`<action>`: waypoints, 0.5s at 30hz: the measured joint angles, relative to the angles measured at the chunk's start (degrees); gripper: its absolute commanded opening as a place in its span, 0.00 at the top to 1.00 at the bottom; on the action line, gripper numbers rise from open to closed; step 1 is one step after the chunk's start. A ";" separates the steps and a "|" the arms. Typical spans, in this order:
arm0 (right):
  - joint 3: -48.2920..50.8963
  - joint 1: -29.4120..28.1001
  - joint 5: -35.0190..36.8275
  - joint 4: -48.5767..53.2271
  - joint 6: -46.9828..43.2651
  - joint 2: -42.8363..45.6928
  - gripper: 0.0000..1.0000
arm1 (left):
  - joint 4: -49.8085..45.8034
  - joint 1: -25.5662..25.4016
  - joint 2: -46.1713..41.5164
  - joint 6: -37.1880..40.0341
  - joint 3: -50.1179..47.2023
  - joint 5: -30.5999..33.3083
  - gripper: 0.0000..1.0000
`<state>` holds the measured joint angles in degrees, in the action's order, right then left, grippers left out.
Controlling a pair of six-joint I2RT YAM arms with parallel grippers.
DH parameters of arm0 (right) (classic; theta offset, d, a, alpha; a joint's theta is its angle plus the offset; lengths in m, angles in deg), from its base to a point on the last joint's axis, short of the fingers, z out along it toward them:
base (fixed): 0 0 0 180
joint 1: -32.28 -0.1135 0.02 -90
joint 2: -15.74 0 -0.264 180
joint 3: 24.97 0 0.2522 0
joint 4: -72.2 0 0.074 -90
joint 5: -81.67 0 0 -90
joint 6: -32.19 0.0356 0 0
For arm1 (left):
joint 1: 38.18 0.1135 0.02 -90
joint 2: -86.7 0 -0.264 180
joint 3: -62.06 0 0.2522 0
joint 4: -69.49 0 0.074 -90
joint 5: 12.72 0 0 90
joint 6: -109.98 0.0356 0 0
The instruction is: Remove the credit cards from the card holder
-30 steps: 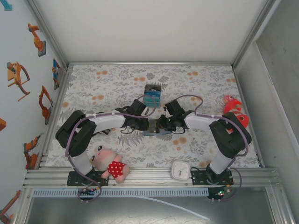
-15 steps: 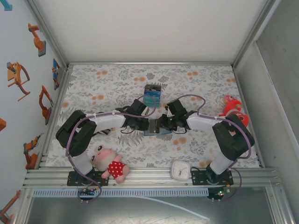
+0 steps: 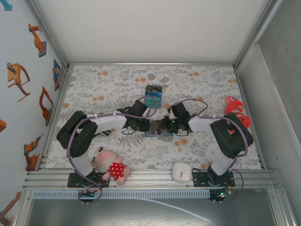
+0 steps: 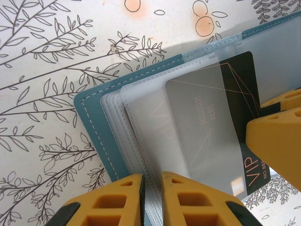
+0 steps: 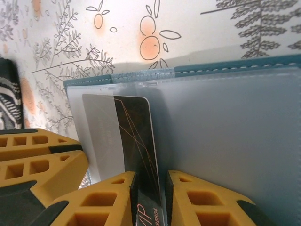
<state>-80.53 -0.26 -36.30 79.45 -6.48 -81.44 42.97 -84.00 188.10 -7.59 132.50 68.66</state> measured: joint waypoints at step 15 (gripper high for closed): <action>4.07 1.36 -6.03 -13.14 4.00 -2.12 0.88 | -0.17 0.00 0.15 0.07 0.31 0.02 0.84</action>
<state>-76.47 1.10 -42.33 66.32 -2.48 -83.56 42.80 -84.00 188.26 -7.53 132.81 68.68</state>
